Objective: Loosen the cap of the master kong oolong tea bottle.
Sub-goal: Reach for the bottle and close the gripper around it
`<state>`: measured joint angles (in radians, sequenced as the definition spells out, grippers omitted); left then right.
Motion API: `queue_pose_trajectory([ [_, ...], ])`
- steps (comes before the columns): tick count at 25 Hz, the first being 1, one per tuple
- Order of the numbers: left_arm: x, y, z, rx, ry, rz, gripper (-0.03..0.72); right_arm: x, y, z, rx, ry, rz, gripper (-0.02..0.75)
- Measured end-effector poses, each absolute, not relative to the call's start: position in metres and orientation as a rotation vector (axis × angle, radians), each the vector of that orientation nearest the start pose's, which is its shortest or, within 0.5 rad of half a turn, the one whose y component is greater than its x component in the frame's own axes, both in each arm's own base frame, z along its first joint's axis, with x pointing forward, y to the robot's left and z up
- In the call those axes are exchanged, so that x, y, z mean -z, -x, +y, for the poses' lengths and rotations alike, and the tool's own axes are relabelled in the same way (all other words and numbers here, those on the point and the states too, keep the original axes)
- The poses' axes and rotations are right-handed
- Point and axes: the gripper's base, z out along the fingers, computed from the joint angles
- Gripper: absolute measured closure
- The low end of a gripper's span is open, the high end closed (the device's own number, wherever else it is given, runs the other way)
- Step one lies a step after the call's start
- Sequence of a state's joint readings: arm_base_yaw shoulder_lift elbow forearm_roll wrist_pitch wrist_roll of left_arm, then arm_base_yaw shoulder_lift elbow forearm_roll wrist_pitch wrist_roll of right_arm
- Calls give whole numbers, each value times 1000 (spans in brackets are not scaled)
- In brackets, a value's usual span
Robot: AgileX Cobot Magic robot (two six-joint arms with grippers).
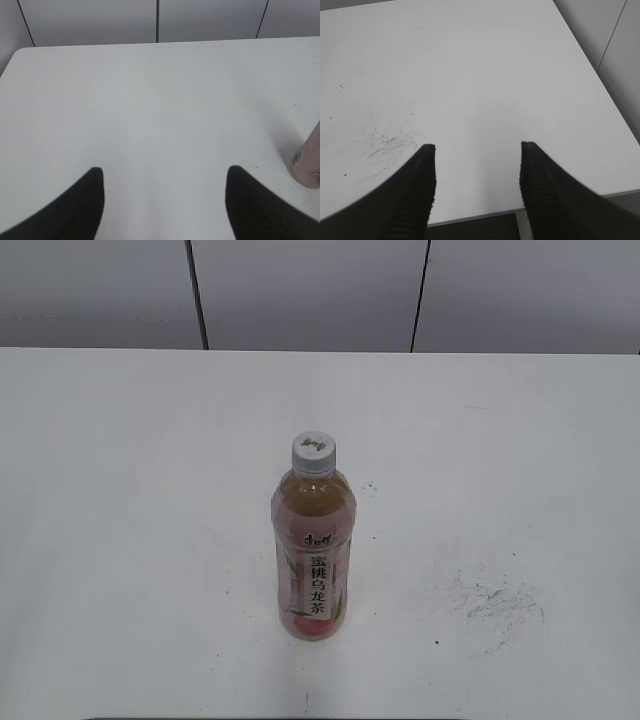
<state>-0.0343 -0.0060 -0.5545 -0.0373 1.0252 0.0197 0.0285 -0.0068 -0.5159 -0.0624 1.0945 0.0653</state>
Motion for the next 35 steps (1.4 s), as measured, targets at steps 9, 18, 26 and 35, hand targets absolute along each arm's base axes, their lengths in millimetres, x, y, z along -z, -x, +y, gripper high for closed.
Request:
queue_pose_trajectory([
  [9,-295,11,-3,54,-55,1947,230,-279,9,-5,17,-43,2053,328],
  [18,-295,11,-3,54,-55,1947,230,-279,9,-5,17,-43,2053,328],
  [26,-295,11,-3,54,-55,1947,230,-279,9,-5,17,-43,2053,328],
  [35,-301,6,-5,89,-55,1951,230,-279,9,-5,17,-43,2053,328],
])
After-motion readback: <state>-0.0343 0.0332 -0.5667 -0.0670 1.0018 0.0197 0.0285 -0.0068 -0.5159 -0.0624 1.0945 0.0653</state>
